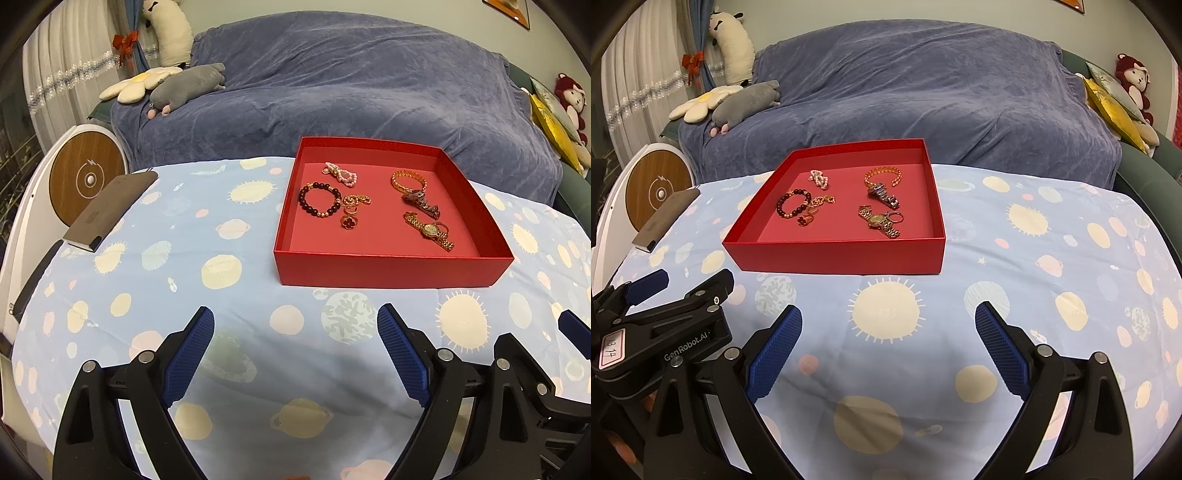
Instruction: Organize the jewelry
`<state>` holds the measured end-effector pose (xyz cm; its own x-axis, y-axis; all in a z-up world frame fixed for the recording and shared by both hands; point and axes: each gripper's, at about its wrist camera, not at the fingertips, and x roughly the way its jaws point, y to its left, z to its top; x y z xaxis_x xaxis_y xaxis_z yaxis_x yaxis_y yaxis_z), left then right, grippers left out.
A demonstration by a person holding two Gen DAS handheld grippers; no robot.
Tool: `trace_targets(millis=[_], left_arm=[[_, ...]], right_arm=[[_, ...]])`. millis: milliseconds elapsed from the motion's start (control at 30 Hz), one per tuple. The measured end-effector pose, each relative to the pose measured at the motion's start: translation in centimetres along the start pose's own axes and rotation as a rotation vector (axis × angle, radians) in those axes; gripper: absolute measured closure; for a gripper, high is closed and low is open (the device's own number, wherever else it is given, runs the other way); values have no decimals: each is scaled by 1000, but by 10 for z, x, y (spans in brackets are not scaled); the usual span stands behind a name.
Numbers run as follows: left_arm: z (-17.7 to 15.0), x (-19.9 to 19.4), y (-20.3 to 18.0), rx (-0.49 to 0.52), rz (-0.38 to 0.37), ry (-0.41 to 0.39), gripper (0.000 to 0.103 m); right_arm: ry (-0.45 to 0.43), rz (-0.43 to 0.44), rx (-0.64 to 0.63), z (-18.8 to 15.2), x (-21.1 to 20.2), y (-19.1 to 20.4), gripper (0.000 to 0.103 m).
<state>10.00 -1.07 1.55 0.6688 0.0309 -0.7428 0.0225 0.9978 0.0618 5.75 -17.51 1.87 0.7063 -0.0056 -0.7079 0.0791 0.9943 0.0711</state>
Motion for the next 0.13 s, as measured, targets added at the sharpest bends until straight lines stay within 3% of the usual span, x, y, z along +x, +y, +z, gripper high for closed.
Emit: trace_targets(millis=[133], left_arm=[[0,1,1,-4,-4,2,16]], right_arm=[[-2,-1,2,-1,0,0,11]])
